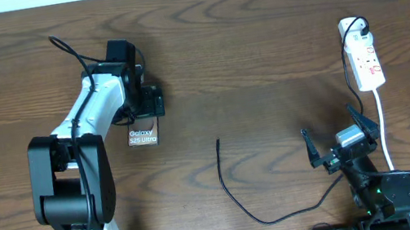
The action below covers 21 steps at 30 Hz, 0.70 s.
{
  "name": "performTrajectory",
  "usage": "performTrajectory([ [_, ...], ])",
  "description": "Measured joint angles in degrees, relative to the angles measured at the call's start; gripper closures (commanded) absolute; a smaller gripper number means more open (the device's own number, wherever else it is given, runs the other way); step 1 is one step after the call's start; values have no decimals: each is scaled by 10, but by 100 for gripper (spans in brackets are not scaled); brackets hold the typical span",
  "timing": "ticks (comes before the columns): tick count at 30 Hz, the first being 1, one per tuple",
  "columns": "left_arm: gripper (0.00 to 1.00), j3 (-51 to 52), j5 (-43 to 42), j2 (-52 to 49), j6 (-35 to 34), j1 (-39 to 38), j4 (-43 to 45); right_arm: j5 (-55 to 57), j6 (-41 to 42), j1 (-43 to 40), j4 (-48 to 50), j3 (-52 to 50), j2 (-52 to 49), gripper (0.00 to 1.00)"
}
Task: Plug charger to phone and switch on socket
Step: 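Lower the left gripper onto the phone's long edges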
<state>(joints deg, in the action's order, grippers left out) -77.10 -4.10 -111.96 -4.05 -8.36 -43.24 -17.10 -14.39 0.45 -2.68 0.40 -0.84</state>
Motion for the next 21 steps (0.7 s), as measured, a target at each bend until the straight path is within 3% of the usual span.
performTrajectory([
  [21, 2, -1, 3, -42, 0, -3, 15, 0, 0, 0, 0, 0, 0, 1],
])
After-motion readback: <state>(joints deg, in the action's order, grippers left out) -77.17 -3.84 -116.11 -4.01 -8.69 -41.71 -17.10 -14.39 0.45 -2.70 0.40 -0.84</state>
